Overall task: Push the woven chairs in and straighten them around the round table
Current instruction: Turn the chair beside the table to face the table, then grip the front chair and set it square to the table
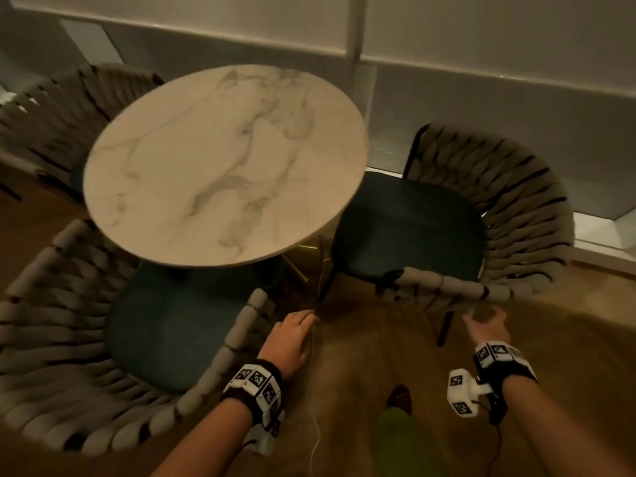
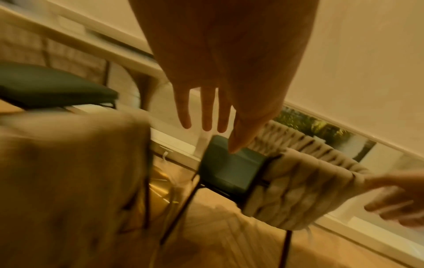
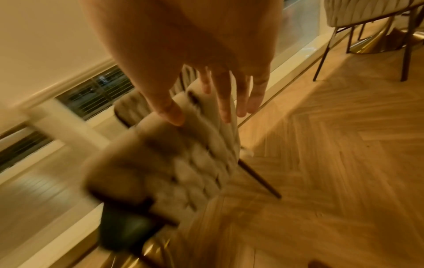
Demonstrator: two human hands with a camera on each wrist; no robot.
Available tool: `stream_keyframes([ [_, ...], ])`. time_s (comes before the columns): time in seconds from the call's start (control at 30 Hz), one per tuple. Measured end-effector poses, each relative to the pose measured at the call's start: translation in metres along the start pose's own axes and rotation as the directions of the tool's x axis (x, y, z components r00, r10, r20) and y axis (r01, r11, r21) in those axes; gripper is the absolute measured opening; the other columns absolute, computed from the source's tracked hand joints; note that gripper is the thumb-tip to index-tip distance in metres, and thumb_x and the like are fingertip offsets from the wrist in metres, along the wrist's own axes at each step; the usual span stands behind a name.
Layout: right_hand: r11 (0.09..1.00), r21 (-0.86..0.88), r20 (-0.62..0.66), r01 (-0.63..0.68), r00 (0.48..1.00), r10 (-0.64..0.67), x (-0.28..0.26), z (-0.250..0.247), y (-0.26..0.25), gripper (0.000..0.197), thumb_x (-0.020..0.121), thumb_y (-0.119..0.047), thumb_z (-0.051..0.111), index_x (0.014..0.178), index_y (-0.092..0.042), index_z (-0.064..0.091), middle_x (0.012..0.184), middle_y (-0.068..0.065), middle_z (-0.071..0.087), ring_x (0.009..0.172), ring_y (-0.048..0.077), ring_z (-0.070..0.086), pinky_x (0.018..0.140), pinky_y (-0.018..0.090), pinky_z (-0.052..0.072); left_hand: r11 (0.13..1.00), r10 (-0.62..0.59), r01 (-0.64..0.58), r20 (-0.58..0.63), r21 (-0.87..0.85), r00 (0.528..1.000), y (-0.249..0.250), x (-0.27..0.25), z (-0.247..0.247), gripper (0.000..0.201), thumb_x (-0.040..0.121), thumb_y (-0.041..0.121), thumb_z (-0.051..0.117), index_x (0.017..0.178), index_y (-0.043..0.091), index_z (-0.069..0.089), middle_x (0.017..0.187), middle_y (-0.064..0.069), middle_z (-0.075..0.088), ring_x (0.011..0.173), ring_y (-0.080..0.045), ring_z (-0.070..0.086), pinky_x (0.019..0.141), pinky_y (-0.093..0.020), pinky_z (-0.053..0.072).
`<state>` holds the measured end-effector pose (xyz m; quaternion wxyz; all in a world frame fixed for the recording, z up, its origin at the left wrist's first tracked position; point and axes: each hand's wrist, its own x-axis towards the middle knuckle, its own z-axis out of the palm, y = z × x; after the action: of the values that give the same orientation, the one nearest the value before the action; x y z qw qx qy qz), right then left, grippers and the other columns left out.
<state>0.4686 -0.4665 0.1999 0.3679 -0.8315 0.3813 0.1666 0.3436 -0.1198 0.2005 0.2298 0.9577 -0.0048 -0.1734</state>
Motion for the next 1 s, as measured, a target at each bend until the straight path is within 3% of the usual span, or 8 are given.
stream_keyframes([
  [0.13, 0.99, -0.099, 0.09, 0.101, 0.992, -0.092, -0.081, 0.075, 0.019, 0.063, 0.086, -0.021, 0.065, 0.139, -0.017, 0.031, 0.135, 0.025, 0.05, 0.118, 0.045, 0.051, 0.097, 0.048, 0.044, 0.995, -0.092, 0.089, -0.091, -0.034, 0.992, -0.096, -0.084, -0.026, 0.05, 0.087, 0.017, 0.058, 0.134, 0.025, 0.043, 0.145, 0.001, 0.041, 0.132, -0.021, 0.042, 0.111, -0.039, 0.039],
  [0.3, 0.968, -0.128, 0.254, 0.217, 0.951, -0.179, -0.185, 0.17, 0.014, 0.062, 0.084, -0.021, 0.068, 0.137, -0.017, 0.035, 0.133, 0.024, 0.051, 0.119, 0.043, 0.049, 0.098, 0.045, 0.044, 0.96, -0.275, 0.278, -0.147, 0.006, 0.95, -0.2, -0.186, -0.061, 0.05, 0.086, 0.012, 0.057, 0.133, 0.022, 0.044, 0.142, -0.002, 0.044, 0.132, -0.021, 0.041, 0.109, -0.041, 0.039],
  [0.5, 0.943, -0.07, 0.394, 0.325, 0.878, -0.273, -0.275, 0.255, -0.015, 0.063, 0.086, -0.019, 0.066, 0.138, -0.018, 0.031, 0.12, 0.019, 0.06, 0.11, 0.037, 0.057, 0.087, 0.038, 0.045, 0.896, -0.433, 0.442, -0.151, 0.034, 0.889, -0.289, -0.255, -0.08, 0.061, 0.086, 0.012, 0.053, 0.142, 0.013, 0.029, 0.14, -0.009, 0.046, 0.127, -0.028, 0.044, 0.103, -0.044, 0.042],
  [0.63, 0.906, -0.069, 0.431, 0.417, 0.832, -0.35, -0.312, 0.298, -0.025, 0.07, 0.085, -0.024, 0.066, 0.141, -0.018, 0.024, 0.121, 0.021, 0.061, 0.105, 0.038, 0.06, 0.093, 0.045, 0.05, 0.88, -0.464, 0.473, -0.14, 0.039, 0.875, -0.336, -0.271, -0.09, 0.066, 0.087, 0.013, 0.052, 0.146, 0.011, 0.022, 0.145, -0.01, 0.041, 0.13, -0.029, 0.04, 0.104, -0.047, 0.041],
  [0.73, 0.879, -0.126, 0.467, 0.46, 0.809, -0.356, -0.334, 0.326, -0.026, 0.091, 0.085, -0.022, 0.065, 0.148, -0.017, -0.001, 0.132, 0.027, 0.05, 0.113, 0.043, 0.055, 0.092, 0.042, 0.046, 0.873, -0.479, 0.488, -0.158, 0.019, 0.863, -0.371, -0.27, -0.101, 0.068, 0.087, 0.013, 0.053, 0.147, 0.01, 0.021, 0.144, -0.012, 0.041, 0.131, -0.03, 0.04, 0.104, -0.047, 0.042],
  [0.83, 0.837, -0.167, 0.427, 0.521, 0.803, -0.415, -0.344, 0.348, -0.022, 0.11, 0.082, -0.013, 0.069, 0.145, -0.012, -0.021, 0.134, 0.03, 0.047, 0.114, 0.043, 0.054, 0.096, 0.044, 0.047, 0.862, -0.498, 0.506, -0.187, -0.005, 0.847, -0.41, -0.257, -0.114, 0.07, 0.086, 0.013, 0.055, 0.147, 0.011, 0.021, 0.142, -0.014, 0.042, 0.129, -0.031, 0.042, 0.104, -0.046, 0.042],
  [1.0, 0.851, -0.156, 0.318, 0.501, 0.841, -0.436, -0.35, 0.36, -0.023, 0.108, 0.082, -0.007, 0.068, 0.146, -0.011, -0.019, 0.142, 0.029, 0.039, 0.119, 0.043, 0.05, 0.098, 0.044, 0.043, 0.841, -0.524, 0.539, -0.173, 0.051, 0.834, -0.469, -0.224, -0.146, 0.065, 0.085, 0.018, 0.059, 0.142, 0.013, 0.027, 0.142, -0.012, 0.042, 0.129, -0.03, 0.042, 0.103, -0.048, 0.043],
])
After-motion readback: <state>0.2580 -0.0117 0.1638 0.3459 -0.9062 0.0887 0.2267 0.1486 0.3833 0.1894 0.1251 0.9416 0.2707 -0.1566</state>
